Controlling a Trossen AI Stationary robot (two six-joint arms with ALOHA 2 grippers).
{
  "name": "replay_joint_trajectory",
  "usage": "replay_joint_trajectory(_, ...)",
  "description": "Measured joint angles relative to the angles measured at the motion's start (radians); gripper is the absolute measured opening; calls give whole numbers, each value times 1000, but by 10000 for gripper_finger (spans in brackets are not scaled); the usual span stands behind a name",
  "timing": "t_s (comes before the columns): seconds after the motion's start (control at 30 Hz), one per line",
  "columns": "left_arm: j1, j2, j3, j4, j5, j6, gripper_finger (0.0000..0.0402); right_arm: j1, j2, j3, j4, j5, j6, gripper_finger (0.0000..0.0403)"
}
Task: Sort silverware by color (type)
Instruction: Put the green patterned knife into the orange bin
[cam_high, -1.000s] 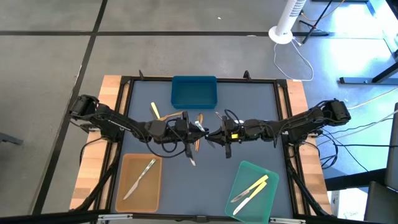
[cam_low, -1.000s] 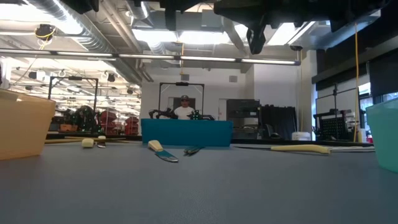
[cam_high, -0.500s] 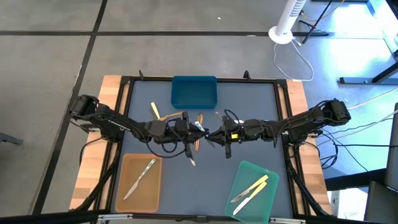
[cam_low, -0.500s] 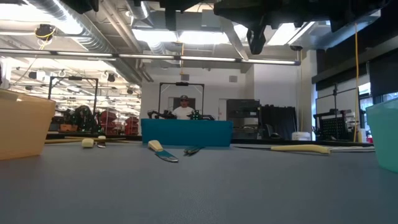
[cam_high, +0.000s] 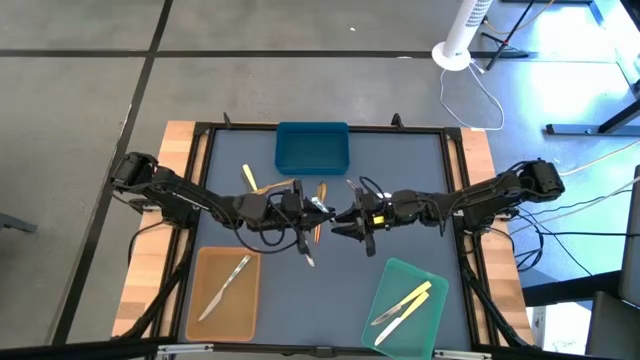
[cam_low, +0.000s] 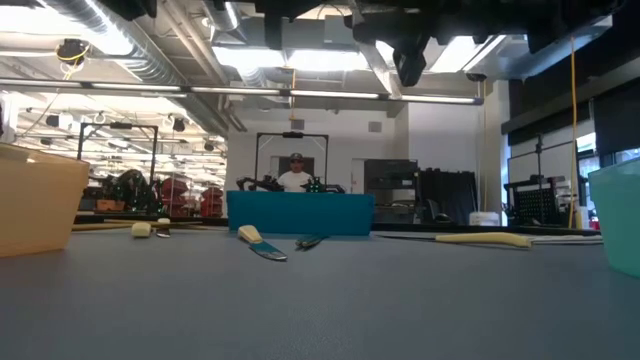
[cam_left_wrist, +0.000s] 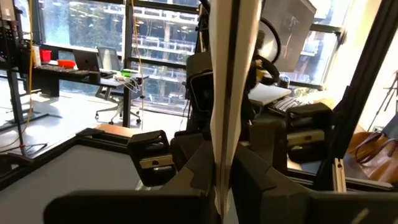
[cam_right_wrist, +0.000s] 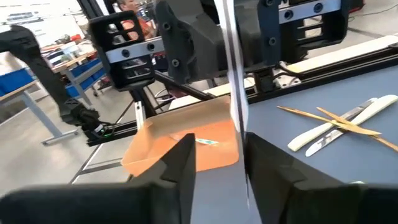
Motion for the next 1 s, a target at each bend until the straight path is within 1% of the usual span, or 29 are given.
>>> replay_joint_trajectory(0.1,-4,-4,1,-15,18,-43,25,0,-29,-1,-48,-32,0,139)
replay_joint_trajectory(0.23,-6,-8,1,-18,73,-92,25,0,-75,-1,-125,-44,0,138)
replay_joint_trajectory(0.33,-6,-21,1,-52,118,-132,25,1,-110,-1,-189,-44,0,136)
replay_joint_trajectory(0.43,-6,-48,1,-134,148,-182,25,1,-144,-1,-255,-48,-1,135)
replay_joint_trajectory(0.53,-6,-94,0,-257,214,-261,26,1,-172,-1,-331,-68,-1,135)
replay_joint_trajectory(0.6,-6,-140,0,-357,260,-342,28,1,-183,-1,-377,-68,-1,135)
replay_joint_trajectory(0.73,-6,-244,0,-585,321,-597,27,1,-188,-1,-436,-68,-1,135)
replay_joint_trajectory(0.87,-14,-339,0,-804,463,-847,28,1,-188,-1,-469,-68,-1,134)
replay_joint_trajectory(0.93,-32,-373,0,-882,532,-928,32,1,-188,-1,-468,-68,-1,134)
replay_joint_trajectory(1.0,-61,-396,0,-962,576,-972,32,1,-188,-1,-467,-68,-1,134)
